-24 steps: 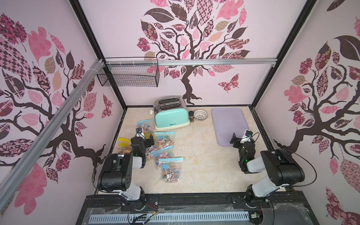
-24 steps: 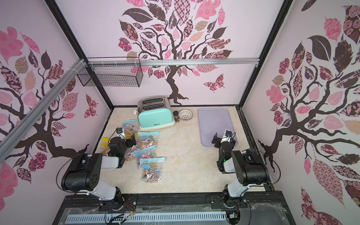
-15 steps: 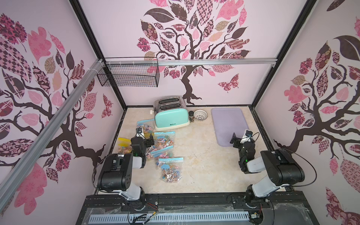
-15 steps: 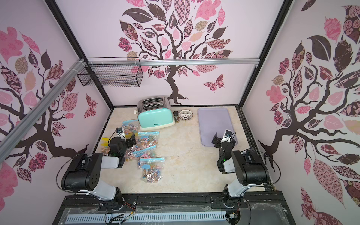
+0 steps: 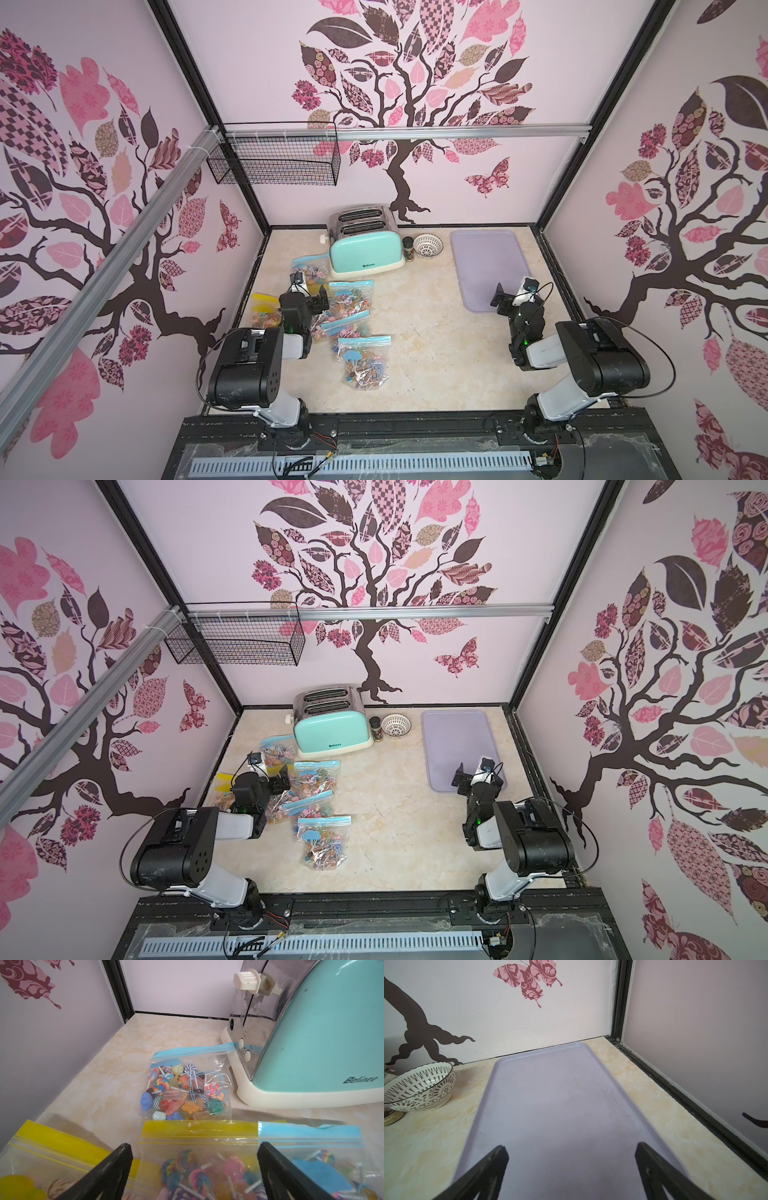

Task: Pour candies out of the ziploc bag
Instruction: Move the tray to the center of the board.

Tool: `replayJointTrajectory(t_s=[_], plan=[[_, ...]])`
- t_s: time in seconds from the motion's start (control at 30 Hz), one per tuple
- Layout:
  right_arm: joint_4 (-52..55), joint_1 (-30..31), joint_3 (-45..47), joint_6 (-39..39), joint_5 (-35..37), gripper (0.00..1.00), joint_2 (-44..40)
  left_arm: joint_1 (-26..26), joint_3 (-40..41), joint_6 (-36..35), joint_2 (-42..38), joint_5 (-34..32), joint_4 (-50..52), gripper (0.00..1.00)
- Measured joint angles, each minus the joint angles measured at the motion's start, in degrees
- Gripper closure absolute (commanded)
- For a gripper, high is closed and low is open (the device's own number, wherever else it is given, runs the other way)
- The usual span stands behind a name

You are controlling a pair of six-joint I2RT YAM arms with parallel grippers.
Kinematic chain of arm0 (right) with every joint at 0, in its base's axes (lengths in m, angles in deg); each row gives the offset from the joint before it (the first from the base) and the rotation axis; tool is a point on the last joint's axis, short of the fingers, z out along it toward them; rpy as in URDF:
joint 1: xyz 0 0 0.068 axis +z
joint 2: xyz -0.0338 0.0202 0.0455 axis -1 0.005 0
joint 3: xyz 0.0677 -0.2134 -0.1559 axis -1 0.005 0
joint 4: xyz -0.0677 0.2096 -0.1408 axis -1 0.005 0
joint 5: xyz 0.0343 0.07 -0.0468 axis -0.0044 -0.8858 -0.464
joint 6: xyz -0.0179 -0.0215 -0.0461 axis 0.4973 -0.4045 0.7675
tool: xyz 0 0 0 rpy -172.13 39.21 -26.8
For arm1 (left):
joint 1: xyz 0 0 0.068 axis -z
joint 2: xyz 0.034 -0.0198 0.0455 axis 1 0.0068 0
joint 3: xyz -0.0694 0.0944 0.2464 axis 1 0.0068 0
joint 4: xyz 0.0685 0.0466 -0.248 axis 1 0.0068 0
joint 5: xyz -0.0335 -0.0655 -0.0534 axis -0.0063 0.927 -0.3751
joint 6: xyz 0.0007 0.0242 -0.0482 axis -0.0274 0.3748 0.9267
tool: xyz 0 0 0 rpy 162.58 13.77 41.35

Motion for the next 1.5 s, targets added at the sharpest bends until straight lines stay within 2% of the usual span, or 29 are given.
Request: replayJointTrajectory(t_s=[0.9,1.0,1.1,1.17,1.23,1.33,1.43,1.5], plan=[[0.00,0.00,0.00,0.00,0.13,0.00,0.00,0.00,0.00,0.00,0.00,-0.22,-0.02,0.02],[0.02,0.00,0.00,-0.02,0.09,0.00,0.00,0.98,-0.39,0.24,-2.01,-4.31,3.21,0.02],[1.29,0.11,-0.02,0.61,-0.92,0.00,-0.87,5.44,-5.16,0.79,-8.44,-14.67,14.27,0.02],[7.58,1.29,-0.94,1.77,-0.72,0.00,-5.07,9.31,-13.09,2.84,-12.02,-20.52,23.52,0.03],[18.49,3.48,-5.88,1.90,0.46,0.03,-10.99,12.48,-22.47,5.29,-13.79,-24.55,32.35,0.05],[38.05,5.03,-21.07,-0.37,0.15,0.11,-15.67,17.57,-36.26,8.63,-15.10,-29.31,44.63,0.10],[56.30,5.81,-37.11,-4.52,-1.70,0.16,-15.13,23.30,-46.42,11.47,-15.82,-32.17,57.33,0.13],[64.26,6.45,-41.83,-6.93,-3.76,0.18,-14.51,26.62,-51.98,14.38,-15.80,-32.68,67.12,0.16]])
